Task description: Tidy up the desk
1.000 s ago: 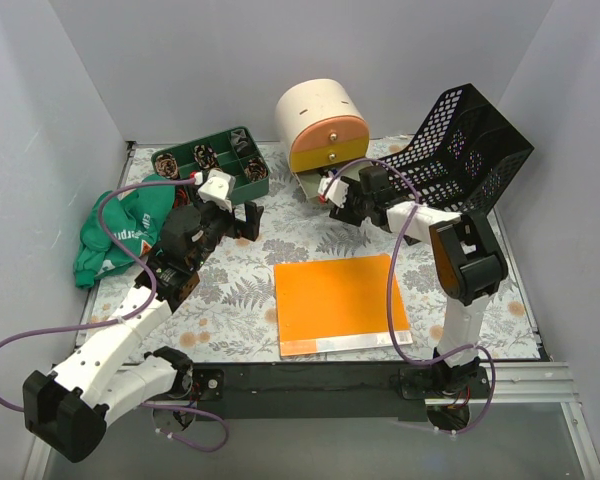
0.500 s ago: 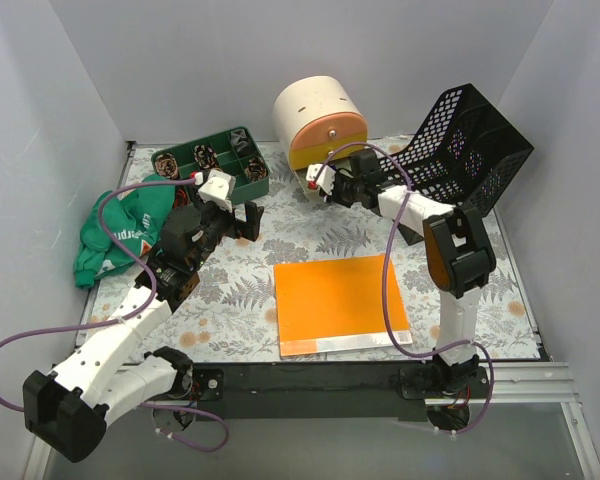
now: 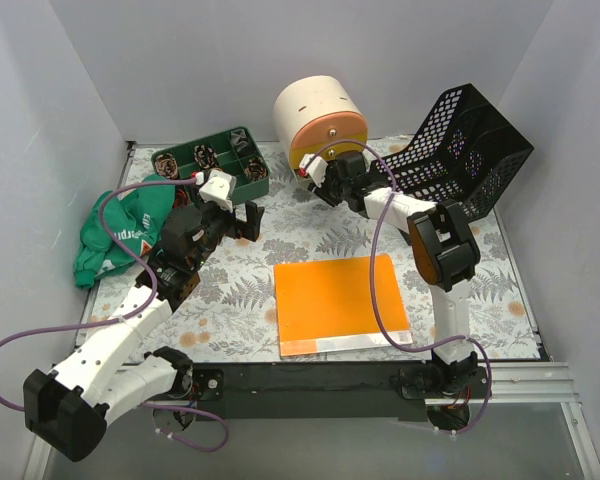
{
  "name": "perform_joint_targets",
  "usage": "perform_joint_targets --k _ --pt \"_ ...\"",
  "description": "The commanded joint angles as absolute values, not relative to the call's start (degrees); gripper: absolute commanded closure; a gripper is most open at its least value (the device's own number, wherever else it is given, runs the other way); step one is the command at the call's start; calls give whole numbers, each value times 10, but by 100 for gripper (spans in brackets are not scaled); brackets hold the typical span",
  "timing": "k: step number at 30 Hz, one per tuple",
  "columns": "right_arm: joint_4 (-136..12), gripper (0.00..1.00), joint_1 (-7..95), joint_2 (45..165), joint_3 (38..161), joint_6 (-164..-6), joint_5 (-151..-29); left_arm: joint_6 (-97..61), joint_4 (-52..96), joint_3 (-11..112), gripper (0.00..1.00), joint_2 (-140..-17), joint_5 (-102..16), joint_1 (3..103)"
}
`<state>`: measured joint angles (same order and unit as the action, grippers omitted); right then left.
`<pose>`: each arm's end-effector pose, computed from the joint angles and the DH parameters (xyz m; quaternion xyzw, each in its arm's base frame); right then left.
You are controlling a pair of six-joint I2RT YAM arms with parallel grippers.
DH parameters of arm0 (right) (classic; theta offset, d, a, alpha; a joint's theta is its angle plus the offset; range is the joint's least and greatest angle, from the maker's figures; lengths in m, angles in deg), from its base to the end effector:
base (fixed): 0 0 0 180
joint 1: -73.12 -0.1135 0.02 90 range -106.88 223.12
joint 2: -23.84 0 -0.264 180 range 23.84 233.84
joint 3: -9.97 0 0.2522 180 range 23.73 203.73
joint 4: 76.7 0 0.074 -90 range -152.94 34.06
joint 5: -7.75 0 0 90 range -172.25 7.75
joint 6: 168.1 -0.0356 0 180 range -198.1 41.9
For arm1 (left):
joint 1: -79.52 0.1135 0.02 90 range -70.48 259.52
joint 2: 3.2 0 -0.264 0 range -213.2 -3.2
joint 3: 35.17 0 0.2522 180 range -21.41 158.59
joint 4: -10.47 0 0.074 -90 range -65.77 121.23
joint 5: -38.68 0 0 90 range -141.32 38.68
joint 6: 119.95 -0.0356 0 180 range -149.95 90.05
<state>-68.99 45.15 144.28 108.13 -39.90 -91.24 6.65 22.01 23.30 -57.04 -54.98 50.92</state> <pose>0.4228 0.2308 0.1909 -0.5041 0.7019 0.0232 0.5026 0.1981 -0.1054 0.3338 -0.0733 0.7448 -0.3370 0.5713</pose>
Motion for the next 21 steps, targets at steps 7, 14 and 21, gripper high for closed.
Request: perform_joint_targets --k 7,14,21 --pt "-761 22 445 1472 1143 -388 -845 59 210 232 2 -574 -547 512" --pt "-773 2 444 1486 1143 -327 -851 59 211 232 2 -579 -547 512" --pt "-803 2 444 1472 1113 -241 -900 59 211 231 2 -581 -548 512"
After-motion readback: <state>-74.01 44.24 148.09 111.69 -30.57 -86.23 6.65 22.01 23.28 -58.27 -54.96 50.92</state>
